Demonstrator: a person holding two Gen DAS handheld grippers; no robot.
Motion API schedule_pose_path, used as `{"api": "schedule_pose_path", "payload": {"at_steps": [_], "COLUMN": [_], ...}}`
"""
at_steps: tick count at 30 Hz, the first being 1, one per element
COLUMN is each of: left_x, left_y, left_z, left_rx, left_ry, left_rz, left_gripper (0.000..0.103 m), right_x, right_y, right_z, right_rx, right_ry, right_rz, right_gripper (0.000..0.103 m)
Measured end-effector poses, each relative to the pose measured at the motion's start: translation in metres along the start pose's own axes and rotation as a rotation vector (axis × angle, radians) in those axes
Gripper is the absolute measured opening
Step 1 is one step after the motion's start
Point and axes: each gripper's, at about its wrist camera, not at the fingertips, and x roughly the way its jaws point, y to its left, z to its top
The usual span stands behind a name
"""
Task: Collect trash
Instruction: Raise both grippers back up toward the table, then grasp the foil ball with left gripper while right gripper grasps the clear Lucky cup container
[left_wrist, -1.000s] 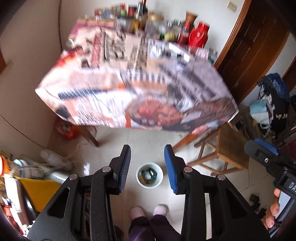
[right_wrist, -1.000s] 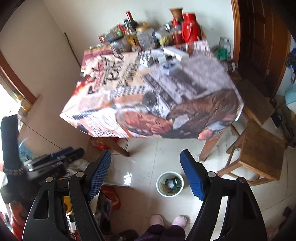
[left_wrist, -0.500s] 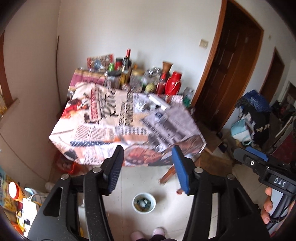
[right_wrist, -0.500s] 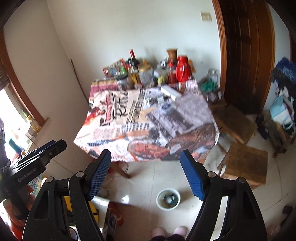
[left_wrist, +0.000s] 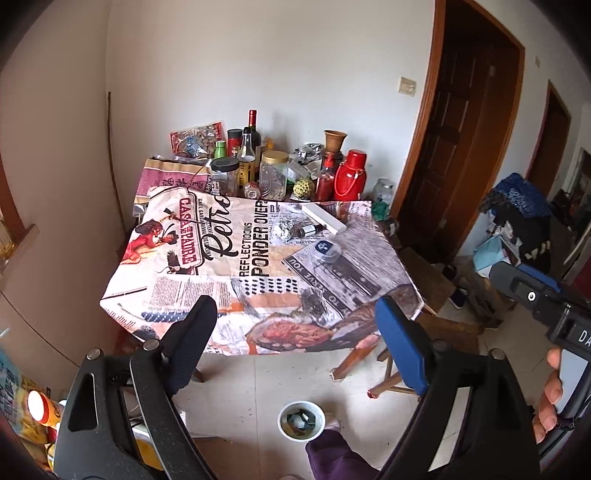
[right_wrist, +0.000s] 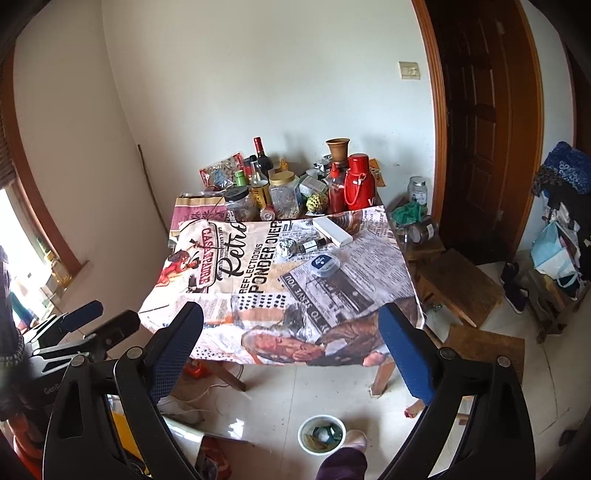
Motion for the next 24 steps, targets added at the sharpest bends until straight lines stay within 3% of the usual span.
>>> {"api": "schedule_pose_path", "payload": {"at_steps": [11,16,24], "left_x": [0.099,0.13,0.18], "left_y": [-0.03,-0.037,-0.022], "left_z": [0.085,0.104,0.119], "left_rx": [-0.013,-0.029,-0.054], "left_ry": [0.012,0.02,0.097], "left_rz": [0.041,0.1,0.132], "left_gripper": [0.087,0.087,0.087], "right_x": [0.076,0.107,0.166], "right_y": [-0.054,-0.071,-0.086], "right_z": [0.072,0.09,0.095], "right_rx": [0.013,-0.031,-0.009], "right_ry": [0.049,0.088,0.204], "right_rz": [0.046,0.027,0.034], "right_gripper": [0.095,0.095,0.095]}}
